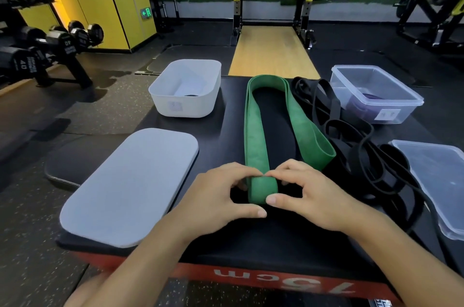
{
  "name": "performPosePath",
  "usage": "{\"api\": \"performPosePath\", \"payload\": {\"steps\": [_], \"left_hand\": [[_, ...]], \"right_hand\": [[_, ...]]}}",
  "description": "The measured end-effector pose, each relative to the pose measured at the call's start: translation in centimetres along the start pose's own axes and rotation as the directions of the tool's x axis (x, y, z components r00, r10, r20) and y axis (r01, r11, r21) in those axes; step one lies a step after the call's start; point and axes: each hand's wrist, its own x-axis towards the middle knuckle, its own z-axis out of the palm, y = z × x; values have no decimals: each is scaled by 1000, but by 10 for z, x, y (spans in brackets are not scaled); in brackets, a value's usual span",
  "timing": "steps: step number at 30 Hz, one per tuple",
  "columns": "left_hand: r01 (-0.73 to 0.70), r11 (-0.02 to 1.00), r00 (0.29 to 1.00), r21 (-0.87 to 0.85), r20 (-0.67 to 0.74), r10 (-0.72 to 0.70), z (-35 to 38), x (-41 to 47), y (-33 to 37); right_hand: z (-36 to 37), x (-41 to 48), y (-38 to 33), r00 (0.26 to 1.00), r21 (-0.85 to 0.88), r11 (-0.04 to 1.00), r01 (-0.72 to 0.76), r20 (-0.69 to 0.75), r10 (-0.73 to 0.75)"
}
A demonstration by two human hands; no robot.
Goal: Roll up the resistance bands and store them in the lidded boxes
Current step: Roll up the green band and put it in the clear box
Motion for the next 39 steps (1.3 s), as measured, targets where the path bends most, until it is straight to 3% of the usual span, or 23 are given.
{"api": "performPosePath", "payload": {"steps": [8, 10, 13, 16, 21, 27, 31, 39], "left_hand": [[-70, 995, 992, 75, -95, 77, 8, 2, -5], [-76, 994, 990, 74, -112, 84, 9, 1, -5], [-85, 994, 983, 69, -160, 95, 12, -2, -6], [-86, 994, 978, 61, -183, 96, 14, -3, -7], [-92, 994, 974, 54, -200, 101, 16, -2, -9], [-112, 993, 972, 41, -202, 118, 17, -1, -10], [-126, 992, 969, 27, -211, 129, 18, -2, -8], [-125, 992, 972, 29, -196, 129, 16, -3, -7]], "right_hand": [[11, -13, -12, 999, -159, 987, -32, -10, 31], [18, -19, -21, 992, -145, 986, -85, -110, 69], [25, -21, -46, 911, -175, 950, -260, -371, 181], [28, -13, -72, 903, -351, 851, -390, -329, 278], [27, -1, -87, 882, -422, 781, -460, -320, 346], [27, 1, -90, 873, -381, 791, -478, -302, 383], [28, 4, -81, 849, -249, 825, -507, -307, 429], [30, 7, -67, 876, -205, 879, -431, -327, 354]]}}
